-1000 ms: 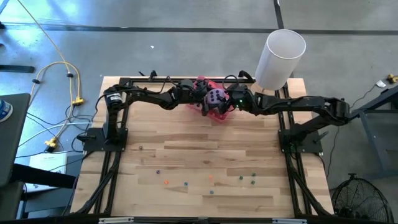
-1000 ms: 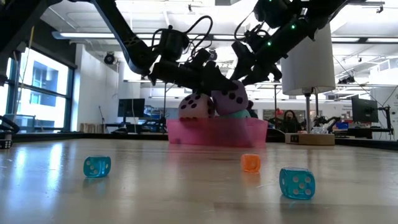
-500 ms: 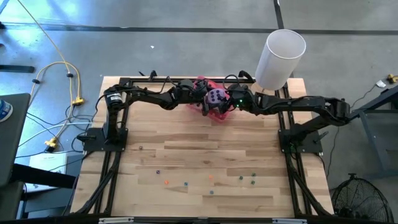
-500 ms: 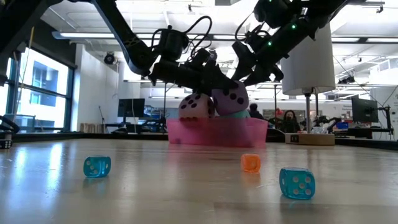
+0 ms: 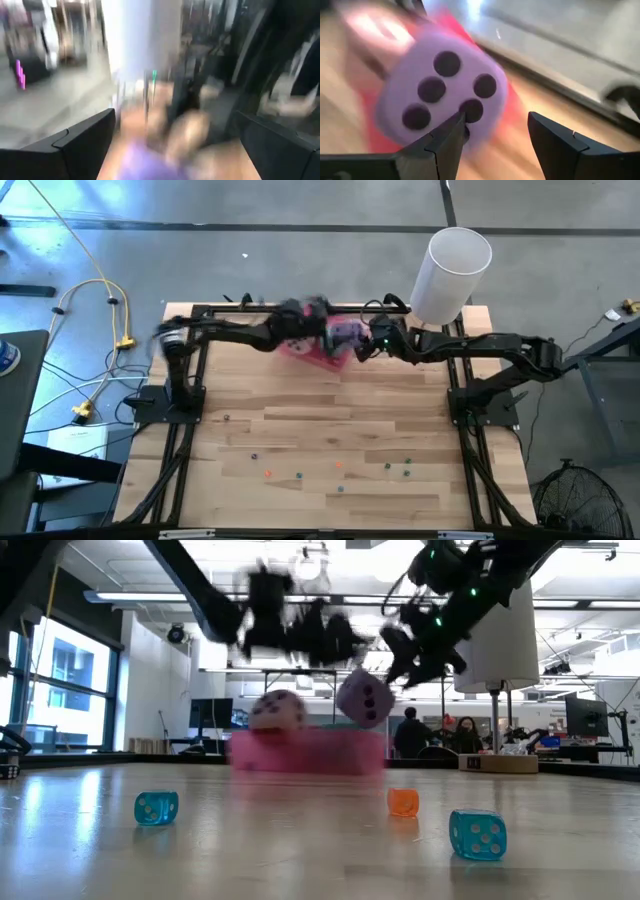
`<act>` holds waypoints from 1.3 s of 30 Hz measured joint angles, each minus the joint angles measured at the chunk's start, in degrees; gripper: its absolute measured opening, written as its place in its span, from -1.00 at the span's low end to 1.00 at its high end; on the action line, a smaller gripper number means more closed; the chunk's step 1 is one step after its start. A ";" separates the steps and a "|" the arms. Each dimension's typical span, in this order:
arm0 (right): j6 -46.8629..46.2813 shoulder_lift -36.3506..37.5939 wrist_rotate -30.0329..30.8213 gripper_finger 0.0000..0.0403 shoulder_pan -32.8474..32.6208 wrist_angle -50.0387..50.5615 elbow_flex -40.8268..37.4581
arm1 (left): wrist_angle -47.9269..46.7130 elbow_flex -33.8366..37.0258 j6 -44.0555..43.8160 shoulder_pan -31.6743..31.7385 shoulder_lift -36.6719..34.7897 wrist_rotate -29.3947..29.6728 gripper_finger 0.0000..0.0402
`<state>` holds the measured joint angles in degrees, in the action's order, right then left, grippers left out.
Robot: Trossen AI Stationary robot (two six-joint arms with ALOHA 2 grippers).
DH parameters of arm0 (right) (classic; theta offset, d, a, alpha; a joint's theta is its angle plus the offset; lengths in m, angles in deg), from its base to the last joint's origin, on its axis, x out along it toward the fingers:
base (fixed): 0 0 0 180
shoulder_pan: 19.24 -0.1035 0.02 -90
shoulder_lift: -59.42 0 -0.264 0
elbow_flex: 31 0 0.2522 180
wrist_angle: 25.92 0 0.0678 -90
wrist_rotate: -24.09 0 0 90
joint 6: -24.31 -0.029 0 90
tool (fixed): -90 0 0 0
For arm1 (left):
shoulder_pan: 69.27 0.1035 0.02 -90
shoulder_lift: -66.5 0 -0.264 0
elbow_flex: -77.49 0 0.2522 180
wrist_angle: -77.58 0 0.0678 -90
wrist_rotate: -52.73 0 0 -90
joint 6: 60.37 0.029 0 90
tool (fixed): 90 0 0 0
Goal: Pick & Place Dice
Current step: Put the large purple dice into the pink bin
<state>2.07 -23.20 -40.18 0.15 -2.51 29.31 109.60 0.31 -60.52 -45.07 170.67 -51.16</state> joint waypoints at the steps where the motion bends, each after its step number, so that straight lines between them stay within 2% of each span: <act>1: 0.23 -0.44 -0.75 0.04 0.01 1.84 -0.36 | 1.15 0.00 -0.73 -0.06 -4.19 -0.14 0.97; 3: 0.18 -1.74 -1.85 0.04 0.22 6.59 -1.25 | 6.54 -0.81 -2.36 -0.15 -6.00 -0.82 0.97; 5: -1.18 -2.05 -1.32 0.04 0.56 6.18 -0.60 | 8.26 -0.79 -3.78 -0.13 -6.37 -1.18 0.97; 10: -1.15 -5.36 -0.58 0.04 1.44 5.84 -1.51 | 2.57 0.66 -4.23 0.00 -5.27 -1.21 0.97; 13: -1.05 -5.10 0.08 0.04 1.22 2.30 -0.93 | 6.16 -0.21 -5.87 0.20 -8.40 -1.61 0.98; 15: -0.25 -4.06 1.13 0.04 0.73 2.07 -0.91 | 6.41 -0.48 -7.81 0.76 -8.98 -3.26 0.98; 17: -0.15 -3.18 2.65 0.04 -0.28 2.27 -1.02 | 5.26 -0.30 -8.78 1.07 -9.28 -7.47 0.98; 20: -0.28 0.97 2.68 0.04 -1.69 2.79 -0.96 | -1.05 0.46 -9.81 2.01 -10.27 -12.19 0.98; 23: -1.26 4.27 2.68 0.04 -3.40 3.83 -0.81 | -5.38 -0.32 -10.47 2.90 -14.67 -14.36 0.98; 30: -2.11 9.12 2.62 0.04 -9.55 4.22 -0.86 | -24.05 0.19 -5.68 3.08 -20.67 -17.55 0.98; 32: -2.18 9.10 2.76 0.04 -11.64 4.58 -0.86 | -28.73 -0.20 -4.49 2.80 -23.56 -16.95 0.98; 36: -2.18 9.04 2.52 0.04 -15.92 4.58 -0.86 | -41.77 0.17 -6.06 2.41 -27.75 -9.71 0.98; 39: -2.18 8.33 2.68 0.04 -18.92 4.03 -0.86 | -49.76 -0.02 -4.24 2.41 -32.12 -6.99 0.98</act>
<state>-0.11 -14.87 -37.51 -18.78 1.52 28.45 59.83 0.29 -64.76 -42.66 138.55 -58.14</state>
